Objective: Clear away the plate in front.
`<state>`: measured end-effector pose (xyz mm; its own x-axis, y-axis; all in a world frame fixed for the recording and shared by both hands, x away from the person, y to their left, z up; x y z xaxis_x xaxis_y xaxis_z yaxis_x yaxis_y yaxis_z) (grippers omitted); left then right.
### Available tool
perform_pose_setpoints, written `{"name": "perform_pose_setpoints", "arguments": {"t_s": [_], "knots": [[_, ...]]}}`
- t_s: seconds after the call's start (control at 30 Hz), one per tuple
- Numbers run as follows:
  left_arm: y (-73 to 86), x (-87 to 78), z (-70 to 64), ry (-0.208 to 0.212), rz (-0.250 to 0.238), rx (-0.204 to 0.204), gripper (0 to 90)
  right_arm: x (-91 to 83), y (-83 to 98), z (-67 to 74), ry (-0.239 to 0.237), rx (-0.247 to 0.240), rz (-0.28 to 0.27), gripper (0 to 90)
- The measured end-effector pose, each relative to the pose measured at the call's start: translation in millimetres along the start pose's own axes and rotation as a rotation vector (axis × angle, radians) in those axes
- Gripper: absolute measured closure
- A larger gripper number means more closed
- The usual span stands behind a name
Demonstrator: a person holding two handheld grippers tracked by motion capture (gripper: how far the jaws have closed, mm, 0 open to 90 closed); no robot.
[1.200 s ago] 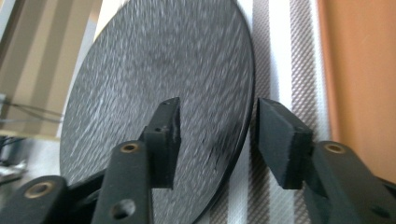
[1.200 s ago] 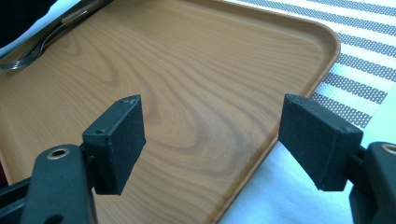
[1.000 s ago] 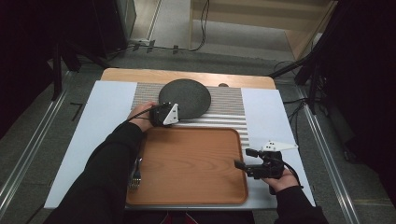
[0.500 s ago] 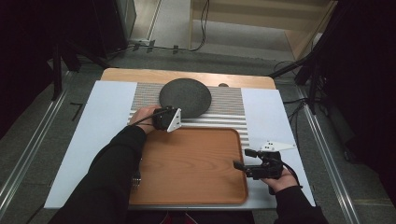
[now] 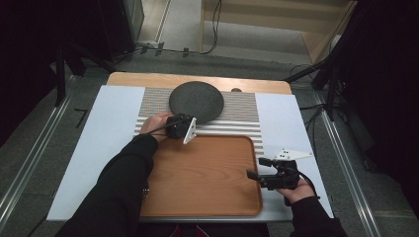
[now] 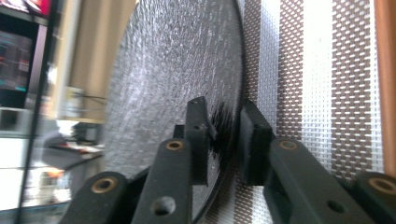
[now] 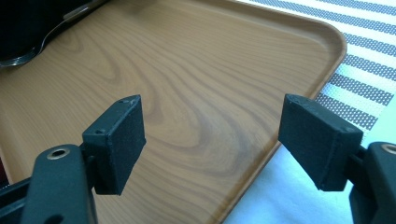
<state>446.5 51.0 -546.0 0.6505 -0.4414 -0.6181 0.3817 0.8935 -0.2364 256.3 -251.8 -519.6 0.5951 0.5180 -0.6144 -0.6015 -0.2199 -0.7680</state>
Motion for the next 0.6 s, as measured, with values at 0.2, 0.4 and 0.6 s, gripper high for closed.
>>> {"name": "perform_pose_setpoints", "arguments": {"t_s": [0.2, 0.4, 0.6], "knots": [[-9.1, -5.1, -3.1, -0.129, 0.063, 0.079, 87.8, -1.3, 1.2, -1.6, 0.002, 0.007, -0.002, 20.9], [-20.6, -13.0, -0.1, -0.128, 0.072, 0.076, 87.2, -2.2, 1.5, -2.5, 0.006, 0.013, -0.002, 20.9], [-25.6, -31.7, 3.6, -0.152, 0.058, 0.089, 87.3, -1.8, 1.5, -2.6, 0.010, 0.010, -0.002, 20.9]]}}
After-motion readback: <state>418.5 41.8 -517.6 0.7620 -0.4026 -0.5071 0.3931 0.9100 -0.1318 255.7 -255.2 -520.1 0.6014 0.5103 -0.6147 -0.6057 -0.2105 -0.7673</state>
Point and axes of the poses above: each handheld gripper's, and its own axes: x roughly forward along the jaws, y roughly out of its underside, z roughly to its left, the point moved 3 cm from there along x, roughly forward along the jaws, and after that the axes turned 8 degrees about y, right-handed, at the moved point
